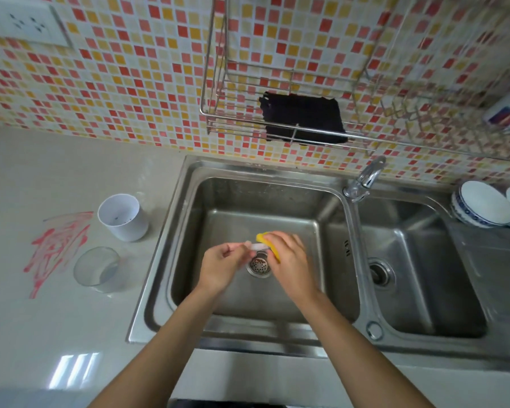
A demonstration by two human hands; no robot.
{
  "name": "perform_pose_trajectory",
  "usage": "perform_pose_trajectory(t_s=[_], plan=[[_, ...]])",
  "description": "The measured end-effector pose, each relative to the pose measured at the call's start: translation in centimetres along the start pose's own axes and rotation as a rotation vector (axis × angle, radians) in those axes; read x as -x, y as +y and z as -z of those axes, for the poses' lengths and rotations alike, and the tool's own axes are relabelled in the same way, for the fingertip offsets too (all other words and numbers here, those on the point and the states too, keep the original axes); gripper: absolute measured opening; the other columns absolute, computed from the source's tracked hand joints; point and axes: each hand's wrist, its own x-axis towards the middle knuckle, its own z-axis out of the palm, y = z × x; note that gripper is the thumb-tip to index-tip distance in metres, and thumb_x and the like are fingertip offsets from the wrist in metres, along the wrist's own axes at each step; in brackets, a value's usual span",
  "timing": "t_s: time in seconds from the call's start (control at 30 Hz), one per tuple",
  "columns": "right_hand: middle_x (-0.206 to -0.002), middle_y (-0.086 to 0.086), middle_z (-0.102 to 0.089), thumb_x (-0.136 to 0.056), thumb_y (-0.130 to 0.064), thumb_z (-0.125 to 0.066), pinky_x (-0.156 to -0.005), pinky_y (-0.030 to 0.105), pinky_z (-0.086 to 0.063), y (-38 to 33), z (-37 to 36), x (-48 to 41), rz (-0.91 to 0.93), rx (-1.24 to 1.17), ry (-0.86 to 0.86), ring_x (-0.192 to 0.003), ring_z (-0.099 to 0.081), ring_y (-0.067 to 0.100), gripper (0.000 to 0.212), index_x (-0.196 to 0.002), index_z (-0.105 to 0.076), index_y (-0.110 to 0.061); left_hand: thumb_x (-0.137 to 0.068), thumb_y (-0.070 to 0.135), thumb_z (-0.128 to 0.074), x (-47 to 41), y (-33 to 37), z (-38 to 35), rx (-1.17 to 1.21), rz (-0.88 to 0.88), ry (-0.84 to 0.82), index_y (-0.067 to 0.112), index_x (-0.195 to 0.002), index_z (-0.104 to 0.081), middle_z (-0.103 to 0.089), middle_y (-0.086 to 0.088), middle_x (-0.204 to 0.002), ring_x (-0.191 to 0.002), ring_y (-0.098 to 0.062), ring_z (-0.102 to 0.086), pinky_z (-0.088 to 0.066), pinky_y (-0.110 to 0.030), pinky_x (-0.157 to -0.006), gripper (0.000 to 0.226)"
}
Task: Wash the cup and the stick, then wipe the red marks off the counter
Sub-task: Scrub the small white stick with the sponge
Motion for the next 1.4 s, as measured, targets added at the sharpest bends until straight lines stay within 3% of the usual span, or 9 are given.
perform_pose_trajectory(t_s=[0.23,0.37,0.57,0.7,0.83,0.97,1.1,1.23,1.4], plan=[[-0.099,-0.004,-0.068,-0.075,-0.007,-0.067,-0.086,0.029,-0.048,2.9,1.8,-3.4,0.186,0.056,-0.117,-0.091,-0.062,0.020,0.033,-0.105,-0.070,-0.018,-0.078,0.014,-0.079,-1.2,1.5,-0.7,-0.623,-0.421,-0.046,0.024,-0.088,-0.071,-0.069,0.016,-0.075,-0.073,0.009,-0.063,-0.045,-0.005,-0.069,0.016],[-0.103,-0.003,-0.068,-0.076,-0.007,-0.065,-0.084,0.034,-0.051,3.9,1.7,-5.7,0.190,0.012,-0.107,-0.092,-0.060,0.018,0.035,-0.109,-0.070,-0.018,-0.081,0.016,-0.077,-2.7,2.3,-1.4,-0.724,-0.567,0.049,0.019,-0.089,-0.075,-0.068,0.016,-0.077,-0.077,0.014,-0.061,-0.042,-0.002,-0.069,0.008],[-0.125,0.003,-0.060,-0.086,-0.003,-0.056,-0.104,0.025,-0.040,2.2,0.9,-5.5,0.111,-0.218,-0.024,-0.113,-0.052,0.015,0.043,-0.128,-0.062,-0.011,-0.084,0.024,-0.074,-4.4,3.0,-2.7,-0.514,-0.439,0.127,0.015,-0.088,-0.076,-0.076,0.008,-0.081,-0.079,-0.003,-0.070,-0.052,-0.017,-0.072,0.010],[-0.121,0.003,-0.062,-0.081,0.007,-0.059,-0.098,0.032,-0.043,3.8,0.5,-5.8,-0.191,-0.235,0.065,-0.111,-0.054,0.018,0.049,-0.125,-0.064,-0.014,-0.083,0.020,-0.075,-5.2,2.7,-3.4,-0.494,-0.386,0.175,0.013,-0.090,-0.077,-0.076,0.007,-0.080,-0.075,-0.001,-0.069,-0.049,-0.012,-0.068,0.010],[-0.125,0.004,-0.059,-0.087,0.000,-0.051,-0.105,0.029,-0.040,2.4,0.8,-4.9,0.052,-0.212,0.006,-0.115,-0.051,0.018,0.044,-0.128,-0.062,-0.010,-0.085,0.016,-0.073,-5.6,2.3,-4.6,-0.384,-0.314,0.123,0.012,-0.089,-0.076,-0.075,0.002,-0.079,-0.073,-0.003,-0.068,-0.050,-0.015,-0.070,0.007],[-0.121,0.001,-0.061,-0.081,0.008,-0.060,-0.098,0.033,-0.045,4.2,0.6,-4.8,-0.238,-0.231,0.117,-0.111,-0.053,0.018,0.051,-0.126,-0.063,-0.015,-0.084,0.018,-0.074,-5.4,2.0,-5.2,-0.318,-0.261,0.153,0.008,-0.087,-0.075,-0.074,-0.004,-0.076,-0.069,-0.006,-0.067,-0.051,-0.021,-0.071,0.011],[-0.127,0.003,-0.058,-0.083,0.007,-0.059,-0.105,0.031,-0.042,2.4,0.6,-3.9,0.021,-0.205,0.070,-0.117,-0.051,0.018,0.050,-0.130,-0.060,-0.011,-0.086,0.019,-0.072,-5.4,2.4,-5.6,-0.206,-0.222,0.127,0.004,-0.090,-0.075,-0.075,-0.007,-0.080,-0.074,-0.009,-0.068,-0.053,-0.024,-0.074,0.016],[-0.125,0.001,-0.060,-0.082,0.008,-0.060,-0.101,0.035,-0.045,4.2,0.8,-4.2,-0.204,-0.222,0.134,-0.115,-0.054,0.019,0.051,-0.128,-0.063,-0.014,-0.088,0.018,-0.070,-4.8,2.6,-6.4,-0.117,-0.173,0.176,0.001,-0.078,-0.073,-0.071,-0.011,-0.074,-0.070,-0.013,-0.064,-0.054,-0.031,-0.077,0.020],[-0.127,0.004,-0.059,-0.082,0.003,-0.064,-0.104,0.031,-0.042,3.7,2.0,-3.4,0.076,-0.159,0.081,-0.116,-0.054,0.020,0.047,-0.127,-0.063,-0.011,-0.089,0.030,-0.068,-4.3,2.7,-6.9,-0.093,-0.083,0.177,0.002,-0.075,-0.073,-0.072,-0.008,-0.072,-0.074,-0.016,-0.067,-0.058,-0.030,-0.081,0.031]])
